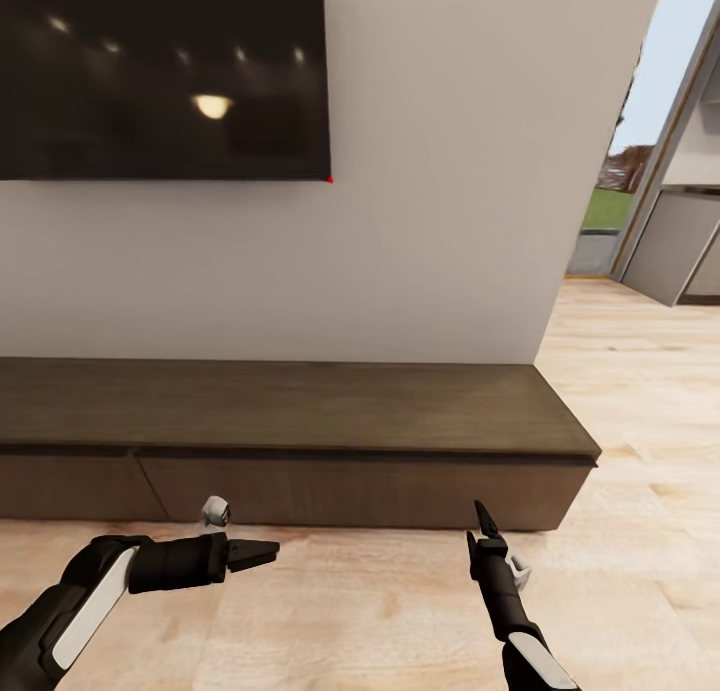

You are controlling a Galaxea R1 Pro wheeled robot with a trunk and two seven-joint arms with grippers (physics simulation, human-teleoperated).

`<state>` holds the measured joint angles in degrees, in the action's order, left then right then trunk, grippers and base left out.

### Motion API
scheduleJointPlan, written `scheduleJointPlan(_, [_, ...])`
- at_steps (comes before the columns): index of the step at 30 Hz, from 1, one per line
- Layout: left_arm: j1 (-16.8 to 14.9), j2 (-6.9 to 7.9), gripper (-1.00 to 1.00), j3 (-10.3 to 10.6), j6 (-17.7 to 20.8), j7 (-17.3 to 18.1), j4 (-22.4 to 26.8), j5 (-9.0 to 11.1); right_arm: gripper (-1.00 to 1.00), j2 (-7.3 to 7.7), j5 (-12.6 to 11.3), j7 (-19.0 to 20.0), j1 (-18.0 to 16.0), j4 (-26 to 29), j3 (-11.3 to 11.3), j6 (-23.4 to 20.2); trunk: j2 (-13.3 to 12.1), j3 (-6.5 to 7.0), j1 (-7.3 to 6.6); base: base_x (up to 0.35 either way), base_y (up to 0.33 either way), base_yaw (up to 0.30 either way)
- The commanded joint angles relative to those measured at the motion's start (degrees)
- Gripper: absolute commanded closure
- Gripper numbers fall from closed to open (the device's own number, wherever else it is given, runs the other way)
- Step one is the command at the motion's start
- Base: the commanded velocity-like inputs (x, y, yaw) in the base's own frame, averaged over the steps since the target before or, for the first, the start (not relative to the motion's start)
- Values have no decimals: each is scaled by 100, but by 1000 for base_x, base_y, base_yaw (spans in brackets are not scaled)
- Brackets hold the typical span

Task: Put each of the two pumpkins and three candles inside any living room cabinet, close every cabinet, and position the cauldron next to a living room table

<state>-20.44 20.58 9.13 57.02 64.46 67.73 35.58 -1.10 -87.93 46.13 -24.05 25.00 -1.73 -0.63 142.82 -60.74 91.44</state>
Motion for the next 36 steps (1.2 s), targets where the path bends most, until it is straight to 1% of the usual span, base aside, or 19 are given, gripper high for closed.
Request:
scheduleJointPlan(1, [-4, 3, -100, 10, 29, 6, -3, 19, -100, -4, -5, 19, -3, -3, -18, -7, 2, -5, 1, 241, 0, 0])
scheduleJointPlan(6, [-4, 0, -100, 10, 30, 6, -4, 19, -100, -4, -5, 19, -3, -3, -17, -7, 2, -5, 1, 244, 0, 0])
scheduleJointPlan(19, [-4, -1, -100, 10, 28, 14, -6, 22, -100, -10, -5, 19, -3, -12, -11, 1, 2, -5, 1, 72, 12, 0])
scheduleJointPlan(30, [-4, -7, -100, 10, 28, 14, -6, 19, -100, -5, -5, 19, -3, -12, -11, 77, 2, -5, 1, 164, 41, 0])
scheduleJointPlan(36, [-4, -7, -100, 10, 28, 14, -6, 19, -100, -5, -5, 19, -3, -12, -11, 80, 2, -5, 1, 100, 11, 0])
